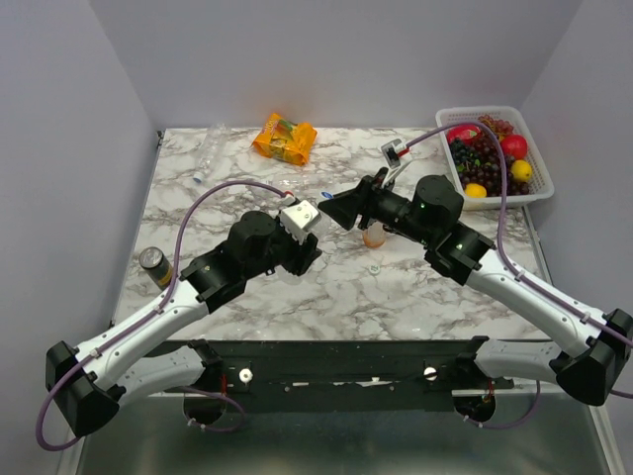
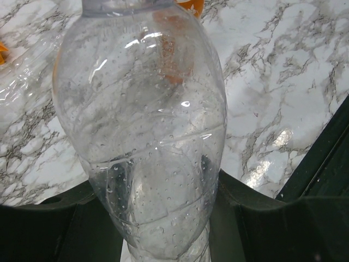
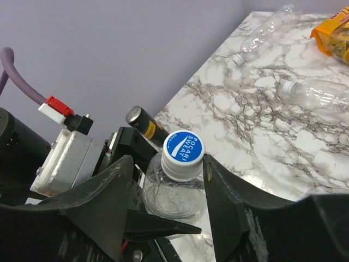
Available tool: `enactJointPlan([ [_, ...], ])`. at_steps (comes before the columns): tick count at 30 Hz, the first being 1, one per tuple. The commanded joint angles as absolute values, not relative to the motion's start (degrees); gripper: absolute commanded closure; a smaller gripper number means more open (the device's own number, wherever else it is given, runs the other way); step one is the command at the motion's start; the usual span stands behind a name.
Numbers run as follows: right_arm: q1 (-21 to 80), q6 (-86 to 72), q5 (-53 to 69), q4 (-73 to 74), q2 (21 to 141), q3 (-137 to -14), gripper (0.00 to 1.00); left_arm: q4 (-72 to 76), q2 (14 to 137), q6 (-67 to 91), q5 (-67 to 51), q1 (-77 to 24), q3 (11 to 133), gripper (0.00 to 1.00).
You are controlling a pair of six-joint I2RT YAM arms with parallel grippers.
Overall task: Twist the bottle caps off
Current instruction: Unscrew the bottle cap from the plastic bottle.
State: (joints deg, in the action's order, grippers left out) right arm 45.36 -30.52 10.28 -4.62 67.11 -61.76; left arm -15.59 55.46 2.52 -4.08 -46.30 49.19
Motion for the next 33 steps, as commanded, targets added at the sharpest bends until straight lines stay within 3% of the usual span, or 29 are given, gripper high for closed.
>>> enactJointPlan([
  [1,45.88,-31.2,10.63,-6.77,67.94,-63.81,0.39,-15.73,56.07,1.58,-2.9,-47.19,51.15,0.57],
  [33,46.67,-31.73,14.5,-9.84,70.14,-64.25,0.46,-17.84,59.24,0.79,-2.46,-49.39,52.3,0.56],
])
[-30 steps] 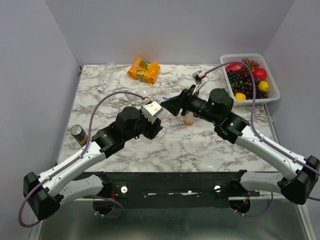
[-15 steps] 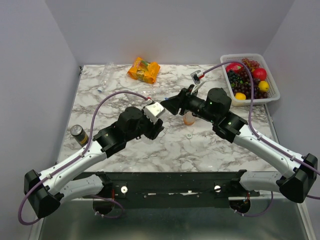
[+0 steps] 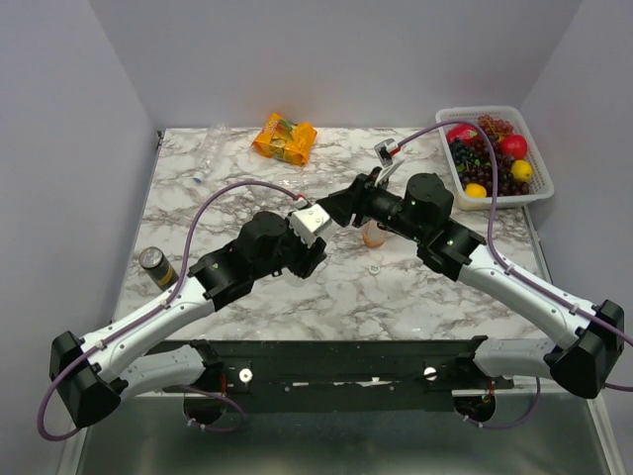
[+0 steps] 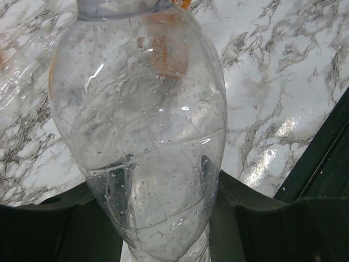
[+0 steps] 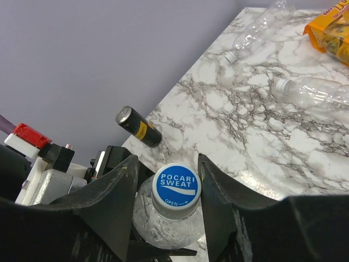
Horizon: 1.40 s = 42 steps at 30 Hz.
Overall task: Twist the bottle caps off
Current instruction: Unscrew the bottle cap from the plastic bottle.
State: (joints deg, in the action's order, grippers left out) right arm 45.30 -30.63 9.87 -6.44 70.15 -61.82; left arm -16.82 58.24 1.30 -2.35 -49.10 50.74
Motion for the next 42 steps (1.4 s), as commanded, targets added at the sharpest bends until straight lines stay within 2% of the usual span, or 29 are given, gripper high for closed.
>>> enactJointPlan([
  [1,46.58,-31.64,14.5,-9.84,70.05,-64.16,0.47,-17.75,59.24,0.79,-2.72,-49.31,52.29,0.57],
  [4,46.67,-31.47,14.68,-9.84,69.87,-63.99,0.51,-17.49,59.06,0.7,-3.95,-49.31,52.3,0.57],
  [9,46.58,-30.24,16.6,-10.81,69.87,-63.37,0.66,-17.23,58.62,0.62,-7.73,-49.31,52.38,0.57],
  [13,46.58,-27.52,20.03,-11.42,69.7,-63.02,0.72,-16.18,57.57,0.44,-14.29,-48.96,52.03,0.57],
  [23,44.22,-18.2,38.39,-11.51,67.15,-60.21,0.72,-9.67,54.23,3.16,-44.52,-43.33,50.63,0.57],
  [27,42.81,-15.74,44.64,-11.51,64.34,-57.75,0.72,-4.68,53.35,5.97,-53.84,-41.57,49.84,0.57],
  [31,41.92,-14.77,49.56,-11.51,62.85,-56.52,0.71,-0.71,53.44,9.4,-58.45,-40.61,48.78,0.57],
  [35,41.84,-14.85,48.96,-11.51,62.05,-56.16,0.61,-1.67,54.05,9.41,-55.73,-40.52,49.04,0.57],
  [39,41.75,-14.77,44.31,-11.25,60.47,-55.55,0.32,-7.46,54.75,6.25,-44.59,-40.52,50.62,0.6],
  [42,41.84,-12.23,37.81,-6.69,58.89,-55.9,0.26,-9.93,54.49,5.27,-36.49,-40.52,50.89,0.6],
])
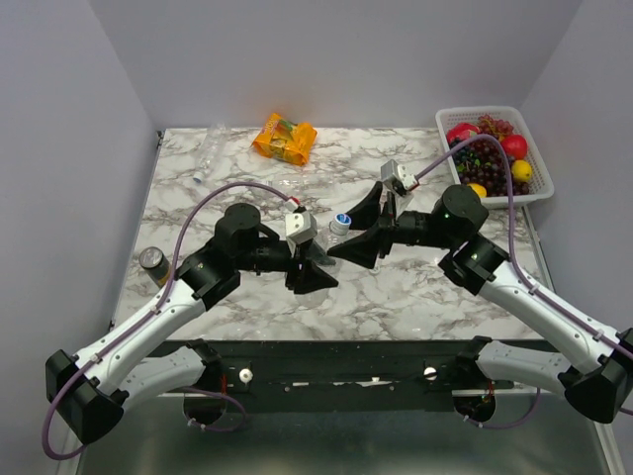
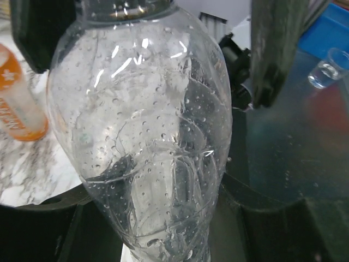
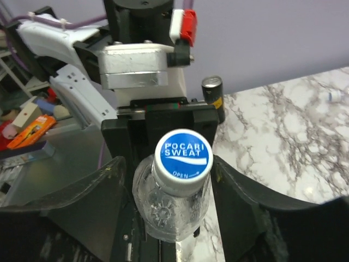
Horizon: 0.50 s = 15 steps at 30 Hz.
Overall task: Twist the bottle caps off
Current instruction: Unscrew the bottle cap from the plastic bottle.
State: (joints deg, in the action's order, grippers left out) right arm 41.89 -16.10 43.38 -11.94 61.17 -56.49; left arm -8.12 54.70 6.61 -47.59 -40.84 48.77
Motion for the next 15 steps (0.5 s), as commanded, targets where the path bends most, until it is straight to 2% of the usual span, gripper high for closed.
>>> enactJointPlan([
  [1,41.75,-11.69,34.49,-4.5,58.36,-55.81,0.25,-10.19,54.41,5.19,-34.73,-40.52,50.98,0.59],
  [8,41.75,-11.86,23.04,-0.44,54.58,-55.81,0.23,-12.04,53.96,5.19,-23.13,-40.52,50.98,0.59],
  [11,41.84,-15.98,15.31,-0.18,54.32,-56.42,0.29,-13.01,54.58,5.19,-19.35,-40.6,51.24,0.59],
  [12,41.84,-17.13,13.99,-0.18,54.58,-56.6,0.33,-13.44,55.02,5.36,-18.29,-40.78,51.33,0.59],
  [15,42.62,-20.82,11.78,-0.96,55.98,-56.6,0.39,-15.2,56.16,4.84,-13.98,-41.48,52.03,0.59],
])
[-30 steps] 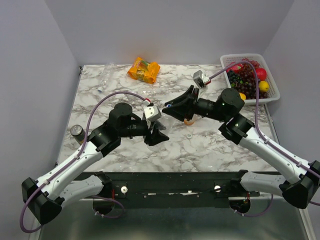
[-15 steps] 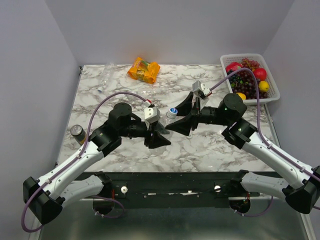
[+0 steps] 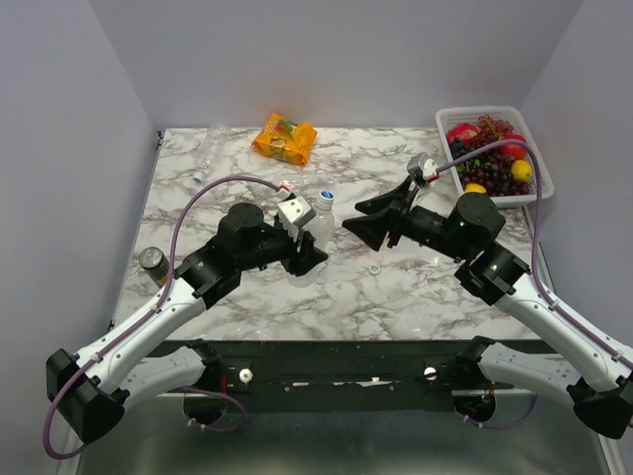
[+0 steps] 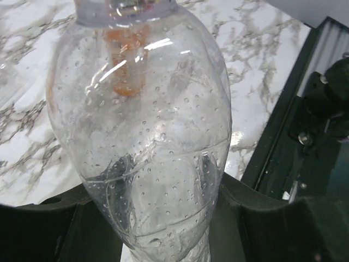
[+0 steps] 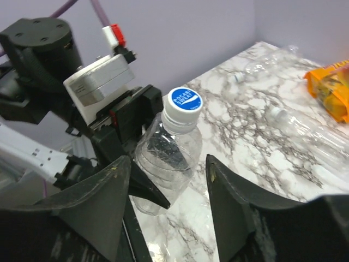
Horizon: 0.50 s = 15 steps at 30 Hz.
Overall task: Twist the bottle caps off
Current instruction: Unscrew the bottle cap from the plastic bottle.
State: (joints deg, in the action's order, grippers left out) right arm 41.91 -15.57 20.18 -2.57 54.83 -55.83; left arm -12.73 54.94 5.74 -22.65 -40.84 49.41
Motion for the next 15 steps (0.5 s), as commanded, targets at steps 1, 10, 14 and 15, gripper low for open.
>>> enactJointPlan([
  [1,42.97,-21.53,10.82,-2.1,56.25,-56.51,0.41,-15.81,56.34,4.83,-13.1,-41.66,52.12,0.6],
  [10,44.38,-27.51,11.95,-9.93,60.38,-55.81,0.47,-16.96,57.83,4.39,-11.86,-42.54,52.82,0.6],
  [14,44.74,-28.21,10.82,-9.23,62.4,-57.04,0.47,-17.14,58.27,4.31,-11.87,-42.98,52.91,0.6],
  [15,44.74,-28.3,10.29,-8.71,62.66,-57.3,0.47,-17.14,58.18,4.31,-11.69,-43.07,52.91,0.6],
])
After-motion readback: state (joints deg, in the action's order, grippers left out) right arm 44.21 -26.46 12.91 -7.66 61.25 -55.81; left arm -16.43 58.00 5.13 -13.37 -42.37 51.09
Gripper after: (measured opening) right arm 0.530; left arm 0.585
